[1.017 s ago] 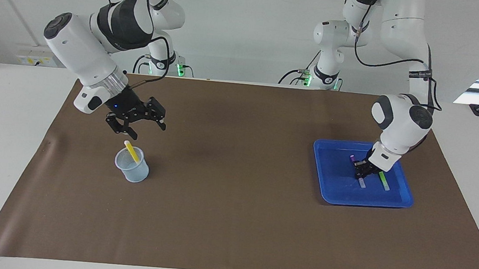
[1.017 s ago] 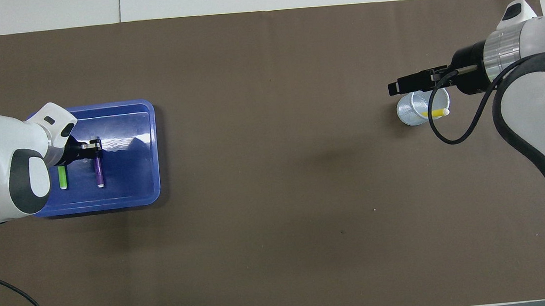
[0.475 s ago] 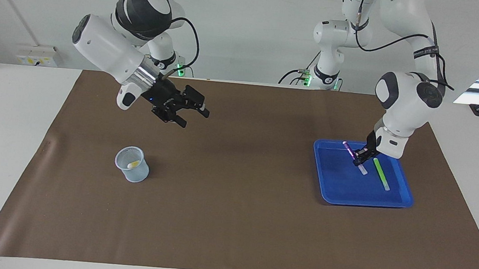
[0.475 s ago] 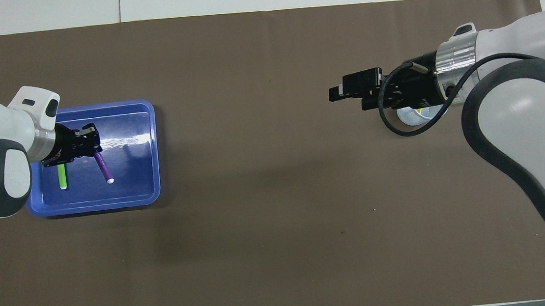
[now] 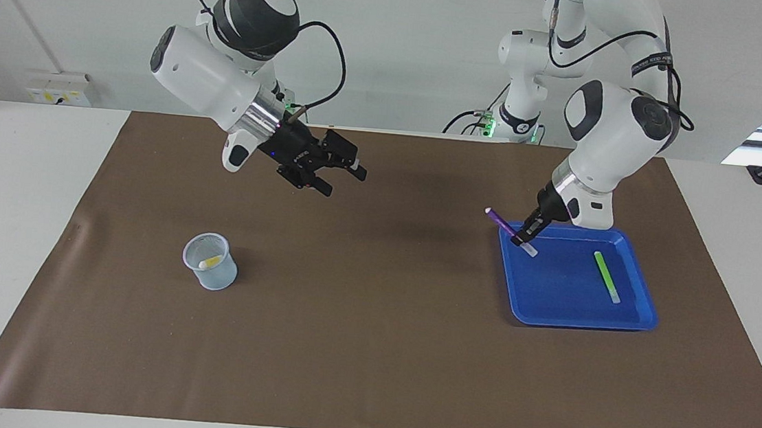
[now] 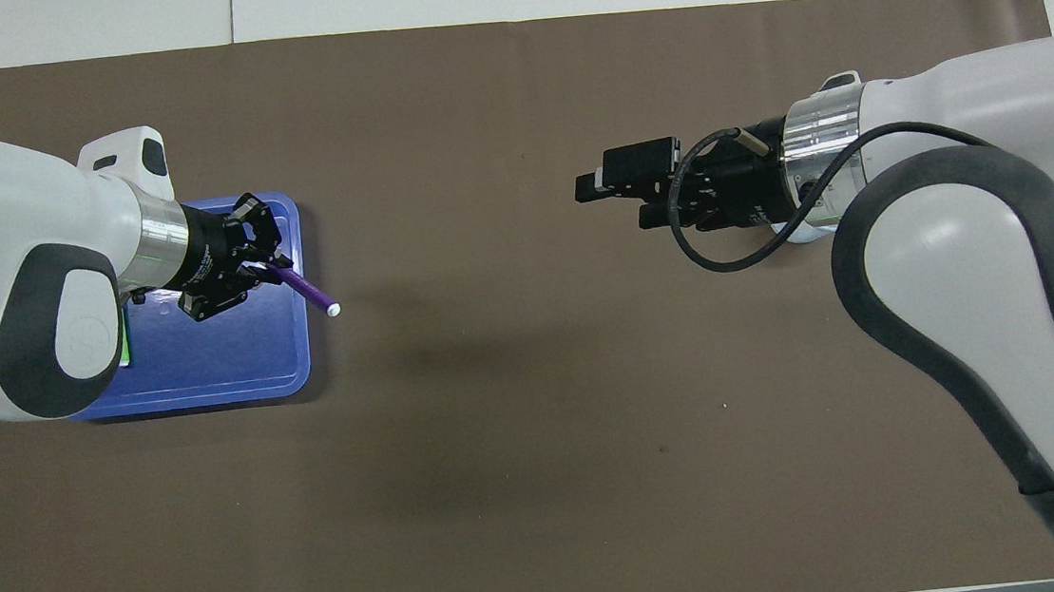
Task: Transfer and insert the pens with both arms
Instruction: 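Grasp the purple pen with the left gripper while the right gripper withdraws, then carry the purple pen to the right gripper and close the right gripper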
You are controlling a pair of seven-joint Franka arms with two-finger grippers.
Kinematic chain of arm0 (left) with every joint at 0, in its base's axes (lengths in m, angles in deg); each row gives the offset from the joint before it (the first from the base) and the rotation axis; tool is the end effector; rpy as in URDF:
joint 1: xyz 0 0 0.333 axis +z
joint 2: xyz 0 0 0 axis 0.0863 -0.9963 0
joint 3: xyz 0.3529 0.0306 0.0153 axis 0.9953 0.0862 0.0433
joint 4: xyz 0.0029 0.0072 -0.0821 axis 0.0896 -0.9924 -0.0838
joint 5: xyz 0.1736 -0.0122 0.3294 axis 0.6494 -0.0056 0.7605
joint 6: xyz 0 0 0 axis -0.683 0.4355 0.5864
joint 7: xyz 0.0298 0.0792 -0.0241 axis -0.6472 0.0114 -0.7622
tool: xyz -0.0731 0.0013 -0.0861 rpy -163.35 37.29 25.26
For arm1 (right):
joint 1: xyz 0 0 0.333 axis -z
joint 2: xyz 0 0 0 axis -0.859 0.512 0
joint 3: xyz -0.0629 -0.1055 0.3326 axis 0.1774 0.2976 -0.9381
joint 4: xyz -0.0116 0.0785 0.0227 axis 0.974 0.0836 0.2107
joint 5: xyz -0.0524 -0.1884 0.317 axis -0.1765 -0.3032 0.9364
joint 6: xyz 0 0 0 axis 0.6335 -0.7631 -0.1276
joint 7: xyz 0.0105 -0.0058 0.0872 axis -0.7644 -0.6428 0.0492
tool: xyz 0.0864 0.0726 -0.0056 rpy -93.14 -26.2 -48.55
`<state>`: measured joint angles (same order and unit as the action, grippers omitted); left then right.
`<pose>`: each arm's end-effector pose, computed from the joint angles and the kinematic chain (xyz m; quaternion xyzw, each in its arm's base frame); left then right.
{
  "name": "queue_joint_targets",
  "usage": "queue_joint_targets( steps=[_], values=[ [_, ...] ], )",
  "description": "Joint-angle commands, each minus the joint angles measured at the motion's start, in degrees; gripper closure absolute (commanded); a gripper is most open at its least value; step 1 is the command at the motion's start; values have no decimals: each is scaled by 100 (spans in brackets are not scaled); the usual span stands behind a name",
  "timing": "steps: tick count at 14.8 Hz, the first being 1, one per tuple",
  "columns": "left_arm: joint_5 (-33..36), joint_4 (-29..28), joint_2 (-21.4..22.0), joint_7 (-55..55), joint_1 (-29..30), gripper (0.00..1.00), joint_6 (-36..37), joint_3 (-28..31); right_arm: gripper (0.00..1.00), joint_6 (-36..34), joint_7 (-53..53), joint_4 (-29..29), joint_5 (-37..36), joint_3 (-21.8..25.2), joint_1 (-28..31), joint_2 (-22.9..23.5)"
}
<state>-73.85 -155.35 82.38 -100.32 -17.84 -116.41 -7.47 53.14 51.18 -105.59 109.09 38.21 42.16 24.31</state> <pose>0.5505 -0.1706 0.5064 0.9064 0.3995 -0.0534 0.1263 0.5578 0.2047 0.5639 -0.9120 0.0952 -0.0186 0.3986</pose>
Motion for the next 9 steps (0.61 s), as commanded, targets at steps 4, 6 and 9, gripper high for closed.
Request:
queue_joint_targets(
  steps=[4, 6, 9],
  values=[
    [-912, 455, 48, -886, -451, 100, 130, 54, 0, 1050, 1128, -1022, 1636, -23, -334, -316],
    [-1044, 587, 31, -1019, -626, 100, 103, 37, 0, 1260, 1114, -1111, 1902, -32, -491, -316],
    [-1247, 605, -13, -1623, -942, 100, -448, 28, 0, 1516, 582, -1190, 2061, -32, -764, -325]
  ],
)
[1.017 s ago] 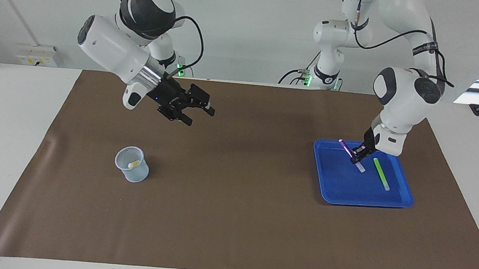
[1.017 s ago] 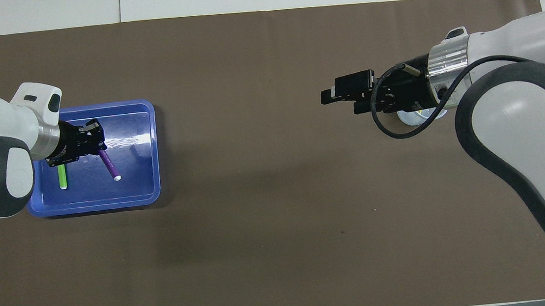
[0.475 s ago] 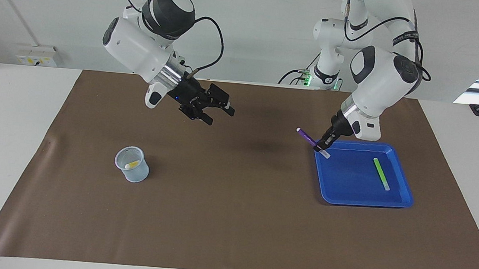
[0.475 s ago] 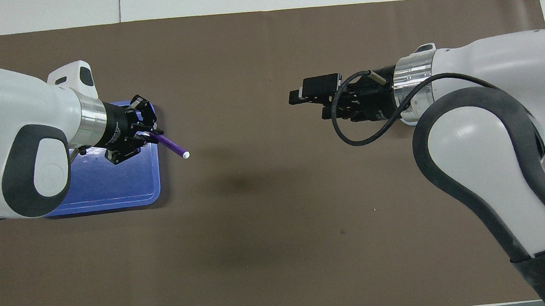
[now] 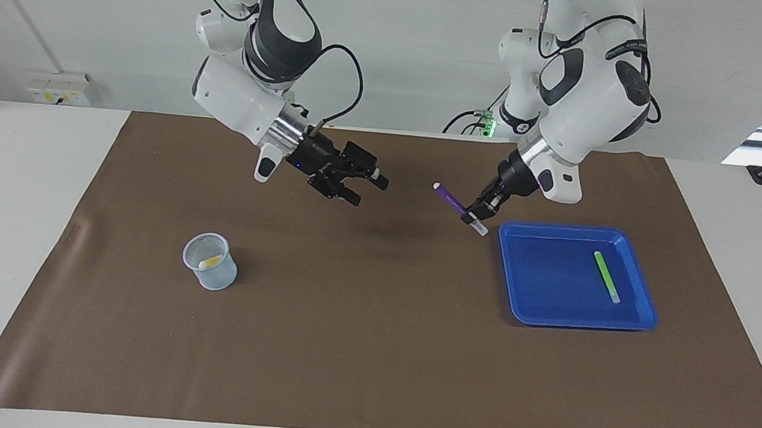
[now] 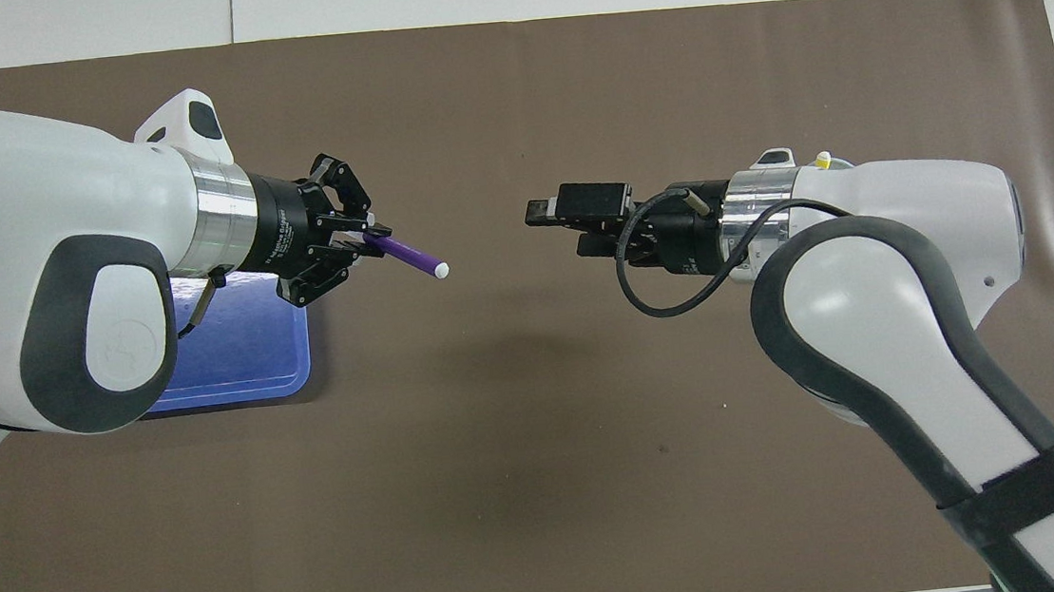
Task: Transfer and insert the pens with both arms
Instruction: 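Carry the purple pen to the right gripper and close the right gripper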
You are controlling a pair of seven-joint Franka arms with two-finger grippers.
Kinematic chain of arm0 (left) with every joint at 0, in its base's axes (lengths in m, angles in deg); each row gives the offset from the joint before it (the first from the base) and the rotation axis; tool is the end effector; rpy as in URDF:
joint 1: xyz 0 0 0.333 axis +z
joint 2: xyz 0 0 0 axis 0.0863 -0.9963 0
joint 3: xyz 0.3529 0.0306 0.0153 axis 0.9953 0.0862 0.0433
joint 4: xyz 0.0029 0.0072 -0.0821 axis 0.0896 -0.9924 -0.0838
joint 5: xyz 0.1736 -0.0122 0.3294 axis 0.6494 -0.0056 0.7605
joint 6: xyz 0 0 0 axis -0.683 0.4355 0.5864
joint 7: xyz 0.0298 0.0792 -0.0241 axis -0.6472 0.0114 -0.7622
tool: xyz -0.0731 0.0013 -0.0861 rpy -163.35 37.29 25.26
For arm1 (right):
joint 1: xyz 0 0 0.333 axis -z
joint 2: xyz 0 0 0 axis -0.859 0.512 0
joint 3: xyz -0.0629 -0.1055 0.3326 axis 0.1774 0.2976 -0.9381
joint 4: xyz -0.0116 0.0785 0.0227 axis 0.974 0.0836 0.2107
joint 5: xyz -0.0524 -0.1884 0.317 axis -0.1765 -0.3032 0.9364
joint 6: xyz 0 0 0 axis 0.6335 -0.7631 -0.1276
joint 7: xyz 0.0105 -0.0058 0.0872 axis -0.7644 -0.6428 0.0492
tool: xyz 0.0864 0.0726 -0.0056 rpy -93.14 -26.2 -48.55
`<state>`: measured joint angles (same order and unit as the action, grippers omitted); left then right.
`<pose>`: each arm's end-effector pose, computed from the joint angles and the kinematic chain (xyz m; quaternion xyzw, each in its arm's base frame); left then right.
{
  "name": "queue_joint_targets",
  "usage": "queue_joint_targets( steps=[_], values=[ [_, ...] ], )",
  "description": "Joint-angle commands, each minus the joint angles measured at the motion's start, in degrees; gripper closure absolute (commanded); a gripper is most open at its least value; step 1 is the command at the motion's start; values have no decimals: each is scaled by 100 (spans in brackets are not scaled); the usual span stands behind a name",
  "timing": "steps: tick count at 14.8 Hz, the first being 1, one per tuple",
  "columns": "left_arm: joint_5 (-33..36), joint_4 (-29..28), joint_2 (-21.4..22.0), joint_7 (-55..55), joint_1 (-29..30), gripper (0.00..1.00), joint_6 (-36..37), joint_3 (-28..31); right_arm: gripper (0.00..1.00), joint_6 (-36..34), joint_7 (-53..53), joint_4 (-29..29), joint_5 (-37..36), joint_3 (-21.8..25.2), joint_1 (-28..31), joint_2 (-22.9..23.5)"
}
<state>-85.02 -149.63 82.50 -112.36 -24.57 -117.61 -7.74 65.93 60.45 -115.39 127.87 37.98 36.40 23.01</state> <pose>0.5384 -0.2519 0.5608 0.8548 0.4593 -0.0966 0.2213 0.5306 0.2382 0.5144 -0.8677 0.1403 -0.0399 0.4751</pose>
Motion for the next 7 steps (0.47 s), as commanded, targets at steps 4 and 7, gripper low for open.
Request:
queue_joint_targets(
  steps=[4, 7],
  values=[
    [-130, -11, -34, -965, -516, 100, -709, 55, 0, 387, -929, -140, 182, -8, -400, -168],
    [-130, -37, -34, -1159, -648, 100, -850, 55, 4, 405, -886, -87, 165, -8, -409, -133]
  ],
)
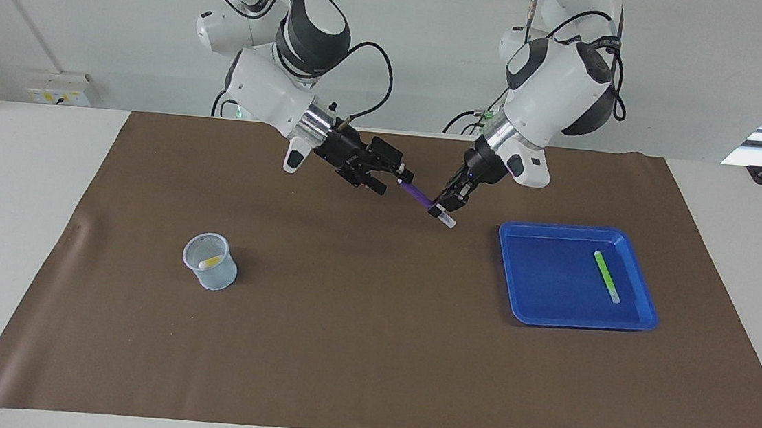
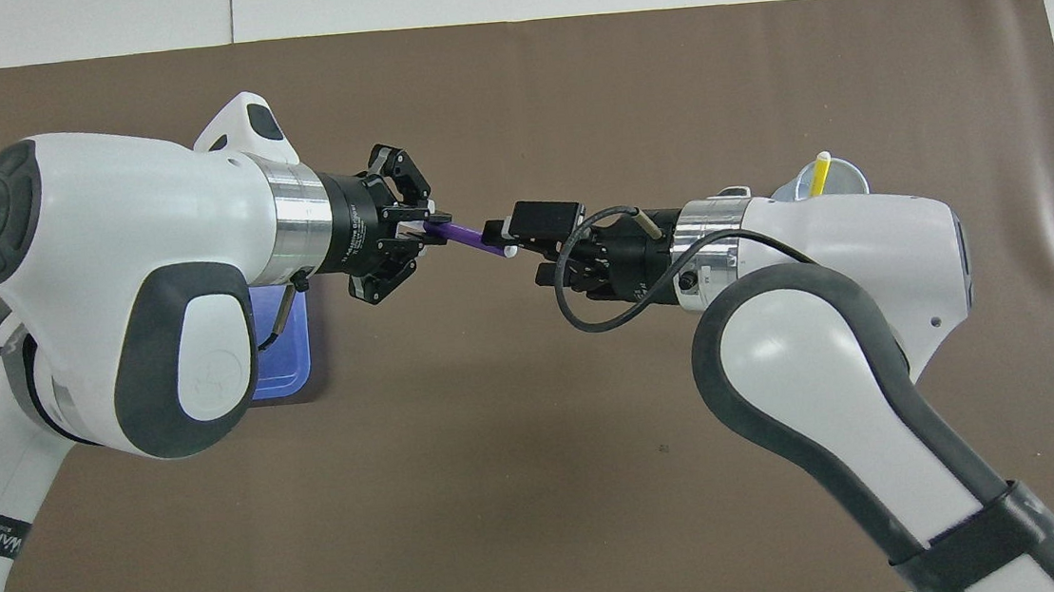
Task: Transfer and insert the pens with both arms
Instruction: 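Carry the purple pen to the right gripper and close the right gripper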
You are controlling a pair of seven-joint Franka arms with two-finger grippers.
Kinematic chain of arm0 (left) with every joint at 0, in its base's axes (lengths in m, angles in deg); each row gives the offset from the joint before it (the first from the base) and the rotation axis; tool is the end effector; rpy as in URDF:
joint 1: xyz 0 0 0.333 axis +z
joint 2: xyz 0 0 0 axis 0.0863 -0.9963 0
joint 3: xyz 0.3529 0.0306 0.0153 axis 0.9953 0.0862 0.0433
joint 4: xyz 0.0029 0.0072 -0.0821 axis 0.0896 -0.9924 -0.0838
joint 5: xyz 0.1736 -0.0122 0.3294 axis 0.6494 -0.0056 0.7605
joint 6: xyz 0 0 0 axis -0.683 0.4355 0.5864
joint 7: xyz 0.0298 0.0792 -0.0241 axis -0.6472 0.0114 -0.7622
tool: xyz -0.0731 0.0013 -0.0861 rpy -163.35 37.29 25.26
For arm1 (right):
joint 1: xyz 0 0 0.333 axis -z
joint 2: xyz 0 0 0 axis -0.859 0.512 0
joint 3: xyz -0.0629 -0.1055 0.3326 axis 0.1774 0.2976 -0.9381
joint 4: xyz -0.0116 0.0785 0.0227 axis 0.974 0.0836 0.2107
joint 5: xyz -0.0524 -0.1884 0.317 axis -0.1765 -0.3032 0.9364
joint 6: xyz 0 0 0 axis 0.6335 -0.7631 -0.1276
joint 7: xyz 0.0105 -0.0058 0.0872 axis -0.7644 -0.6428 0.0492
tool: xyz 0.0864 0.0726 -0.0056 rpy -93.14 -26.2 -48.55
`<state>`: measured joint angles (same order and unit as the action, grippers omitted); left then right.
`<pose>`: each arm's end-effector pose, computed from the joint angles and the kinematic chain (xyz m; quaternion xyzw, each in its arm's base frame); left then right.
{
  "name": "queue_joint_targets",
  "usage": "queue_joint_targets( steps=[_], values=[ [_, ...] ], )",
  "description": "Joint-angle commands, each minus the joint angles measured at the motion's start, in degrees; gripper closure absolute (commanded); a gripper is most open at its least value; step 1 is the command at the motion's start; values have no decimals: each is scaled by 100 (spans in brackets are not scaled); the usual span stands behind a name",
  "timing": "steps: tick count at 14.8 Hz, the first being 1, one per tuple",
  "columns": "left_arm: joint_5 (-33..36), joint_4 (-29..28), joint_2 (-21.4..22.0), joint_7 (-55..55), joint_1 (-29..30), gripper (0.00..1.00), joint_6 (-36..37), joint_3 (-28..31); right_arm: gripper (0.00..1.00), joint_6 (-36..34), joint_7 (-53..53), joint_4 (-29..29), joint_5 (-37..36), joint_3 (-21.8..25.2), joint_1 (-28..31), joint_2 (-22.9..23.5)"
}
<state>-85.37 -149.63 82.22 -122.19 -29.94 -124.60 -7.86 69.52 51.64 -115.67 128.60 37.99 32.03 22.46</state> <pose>0.5254 -0.3009 0.5699 0.8234 0.5021 -0.0885 0.2493 0.5145 0.2703 0.5200 -0.8569 0.1916 -0.0124 0.4783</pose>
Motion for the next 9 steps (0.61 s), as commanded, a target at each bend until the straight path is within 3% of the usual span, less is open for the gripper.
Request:
queue_joint_targets(
  steps=[1, 5, 7, 9],
  values=[
    [-95, -46, -6, -247, -146, 100, -203, 67, 5, 37, -4, -24, 66, -9, 28, -70],
    [-95, -108, 11, -265, -208, 100, -283, 76, 20, -41, -22, 187, 48, -9, 37, -34],
    [-95, -108, 11, -274, -208, 100, -283, 76, 32, -33, -22, 187, 48, -9, 36, -34],
    [-95, -116, 11, -282, -208, 100, -283, 76, 52, -33, -22, 187, 48, -9, 36, -34]
  ],
)
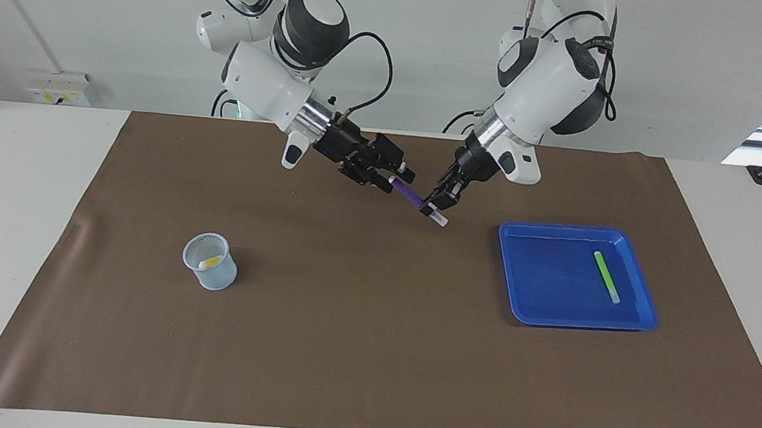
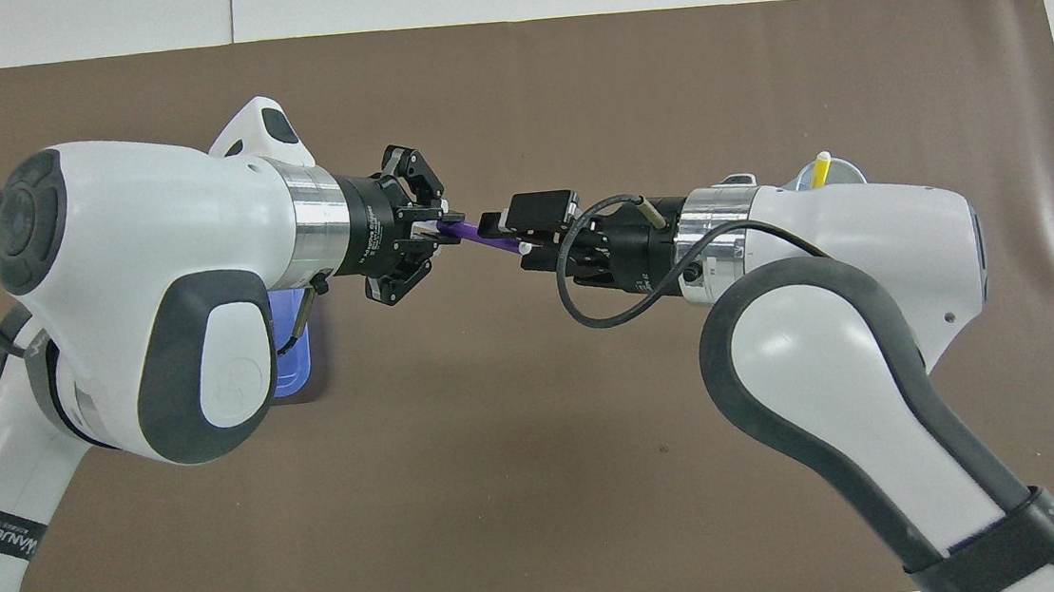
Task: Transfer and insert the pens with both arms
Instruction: 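Carry the purple pen to the right gripper and close the right gripper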
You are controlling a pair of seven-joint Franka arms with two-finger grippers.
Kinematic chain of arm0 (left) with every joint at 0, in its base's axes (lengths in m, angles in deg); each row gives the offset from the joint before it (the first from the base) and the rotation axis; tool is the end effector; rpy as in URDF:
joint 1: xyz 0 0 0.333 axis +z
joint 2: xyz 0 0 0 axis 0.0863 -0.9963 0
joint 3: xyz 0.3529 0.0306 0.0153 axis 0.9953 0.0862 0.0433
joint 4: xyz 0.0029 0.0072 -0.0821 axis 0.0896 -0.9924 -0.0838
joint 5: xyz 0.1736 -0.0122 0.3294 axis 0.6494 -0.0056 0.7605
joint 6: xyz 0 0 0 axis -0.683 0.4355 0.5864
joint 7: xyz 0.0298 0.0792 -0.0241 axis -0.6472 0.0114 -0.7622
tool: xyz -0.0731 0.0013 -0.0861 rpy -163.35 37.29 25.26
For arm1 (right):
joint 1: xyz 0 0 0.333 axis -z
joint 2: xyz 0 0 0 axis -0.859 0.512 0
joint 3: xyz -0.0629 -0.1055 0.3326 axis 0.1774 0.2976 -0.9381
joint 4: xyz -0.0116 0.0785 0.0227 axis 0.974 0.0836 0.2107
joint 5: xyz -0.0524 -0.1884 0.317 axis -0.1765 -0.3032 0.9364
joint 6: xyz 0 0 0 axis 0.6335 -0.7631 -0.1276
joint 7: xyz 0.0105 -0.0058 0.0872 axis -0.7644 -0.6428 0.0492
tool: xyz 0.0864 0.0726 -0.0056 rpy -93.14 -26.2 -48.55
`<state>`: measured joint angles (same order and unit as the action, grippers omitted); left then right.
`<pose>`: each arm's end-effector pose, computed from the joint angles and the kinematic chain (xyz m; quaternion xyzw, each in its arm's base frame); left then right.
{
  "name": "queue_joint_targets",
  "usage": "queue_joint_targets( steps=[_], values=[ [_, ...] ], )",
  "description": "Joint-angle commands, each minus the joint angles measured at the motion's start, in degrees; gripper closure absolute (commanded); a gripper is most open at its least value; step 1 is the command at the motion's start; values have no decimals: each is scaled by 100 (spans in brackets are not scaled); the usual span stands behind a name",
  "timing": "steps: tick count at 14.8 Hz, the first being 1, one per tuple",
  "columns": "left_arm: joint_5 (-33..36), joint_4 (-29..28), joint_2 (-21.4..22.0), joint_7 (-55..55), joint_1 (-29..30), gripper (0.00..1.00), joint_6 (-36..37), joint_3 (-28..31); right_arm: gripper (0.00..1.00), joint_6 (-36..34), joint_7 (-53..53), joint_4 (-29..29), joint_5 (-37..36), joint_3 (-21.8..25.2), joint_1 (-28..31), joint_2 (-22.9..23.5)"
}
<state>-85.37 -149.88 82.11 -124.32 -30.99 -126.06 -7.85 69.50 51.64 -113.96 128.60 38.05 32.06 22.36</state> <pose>0.5223 -0.3098 0.5692 0.8157 0.5124 -0.0887 0.2532 0.5188 0.2715 0.5356 -0.8531 0.1855 -0.0234 0.4870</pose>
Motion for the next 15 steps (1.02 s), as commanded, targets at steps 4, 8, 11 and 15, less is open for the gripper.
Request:
queue_joint_targets(
  steps=[4, 8, 11, 15],
  values=[
    [-95, -135, 40, -69, -112, 100, -146, 75, 56, -13, -22, 16, 48, -16, 25, -25],
    [-95, -144, 49, -77, -112, 100, -154, 75, 78, -22, -13, 16, 48, -16, 25, -25],
    [-95, -153, 58, -78, -112, 100, -154, 75, 100, -40, -31, 16, 48, -16, 34, -25],
    [-86, -170, 58, 10, -112, 100, -146, 75, 100, -40, -31, 7, 48, -16, 43, -25]
  ],
)
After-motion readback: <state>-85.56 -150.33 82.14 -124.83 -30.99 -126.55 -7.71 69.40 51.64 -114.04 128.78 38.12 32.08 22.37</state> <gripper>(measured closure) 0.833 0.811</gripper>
